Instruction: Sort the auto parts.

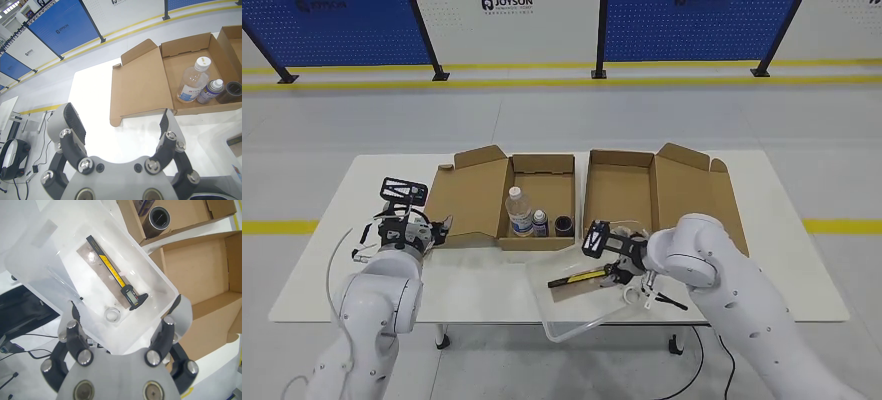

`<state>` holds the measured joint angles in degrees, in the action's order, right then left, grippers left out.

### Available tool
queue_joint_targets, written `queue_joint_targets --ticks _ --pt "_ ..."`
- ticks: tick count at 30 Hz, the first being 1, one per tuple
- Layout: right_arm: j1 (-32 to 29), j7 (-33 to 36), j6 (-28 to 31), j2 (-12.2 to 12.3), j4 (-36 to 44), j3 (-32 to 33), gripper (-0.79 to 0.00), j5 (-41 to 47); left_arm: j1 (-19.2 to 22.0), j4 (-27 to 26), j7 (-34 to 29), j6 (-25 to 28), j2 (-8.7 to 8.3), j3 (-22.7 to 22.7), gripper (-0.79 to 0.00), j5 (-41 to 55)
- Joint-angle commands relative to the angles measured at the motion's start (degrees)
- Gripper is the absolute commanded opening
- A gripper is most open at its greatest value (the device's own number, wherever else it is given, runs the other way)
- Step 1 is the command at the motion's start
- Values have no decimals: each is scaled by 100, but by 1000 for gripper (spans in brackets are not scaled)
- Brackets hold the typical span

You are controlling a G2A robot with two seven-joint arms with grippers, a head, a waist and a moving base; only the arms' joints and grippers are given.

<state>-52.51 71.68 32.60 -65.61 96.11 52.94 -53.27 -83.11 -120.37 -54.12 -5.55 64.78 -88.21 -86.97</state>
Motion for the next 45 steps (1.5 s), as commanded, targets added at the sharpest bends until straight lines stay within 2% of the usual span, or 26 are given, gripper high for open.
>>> queue_joint_targets --ticks 1,10,12,13,14,15,16,17,19,21,22,23,27,34,38,41,43,45 --pt "136 -84 84 12 -146 -226 0 6 0 0 0 0 0 0 0 0" --pt "842 -5 6 73 -873 -1440 0 170 0 0 0 0 0 0 0 0" --pt "1002 22 -22 88 -951 -1706 -37 223 0 0 0 0 0 0 0 0" --pt "1068 34 -34 95 -1011 -1846 -89 250 0 0 0 0 0 0 0 0" --pt "1149 38 -38 100 -1056 -1965 -299 243 0 0 0 0 0 0 0 0" --pt "1216 24 -24 103 -1094 -2037 -372 250 0 0 0 0 0 0 0 0" --pt "1257 -10 10 104 -1128 -2109 -342 261 0 0 0 0 0 0 0 0" --pt "1296 -23 22 103 -1171 -2183 -348 239 0 0 0 0 0 0 0 0" --pt "1363 1 -2 86 -1249 -2321 -246 184 0 0 0 0 0 0 0 0" --pt "1416 -15 14 55 -1341 -2390 -179 233 0 0 0 0 0 0 0 0" --pt "1437 -28 27 39 -1409 -2429 -200 256 0 0 0 0 0 0 0 0" --pt "1471 -16 15 21 -1477 -2478 -277 253 0 0 0 0 0 0 0 0" --pt "1608 -56 55 -62 -1721 -2564 -314 298 0 0 0 0 0 0 0 0" --pt "1807 -186 145 -224 -2296 -2690 -302 291 0 0 0 0 0 0 0 0" --pt "1932 -292 230 -339 -2612 -2784 -225 278 0 0 0 0 0 0 0 0" --pt "2024 -357 303 -428 -2838 -2857 -234 264 0 0 0 0 0 0 0 0" --pt "2083 -409 381 -489 -2988 -2904 -179 277 0 0 0 0 0 0 0 0" --pt "2139 -466 466 -554 -3151 -2976 -225 273 0 0 0 0 0 0 0 0"
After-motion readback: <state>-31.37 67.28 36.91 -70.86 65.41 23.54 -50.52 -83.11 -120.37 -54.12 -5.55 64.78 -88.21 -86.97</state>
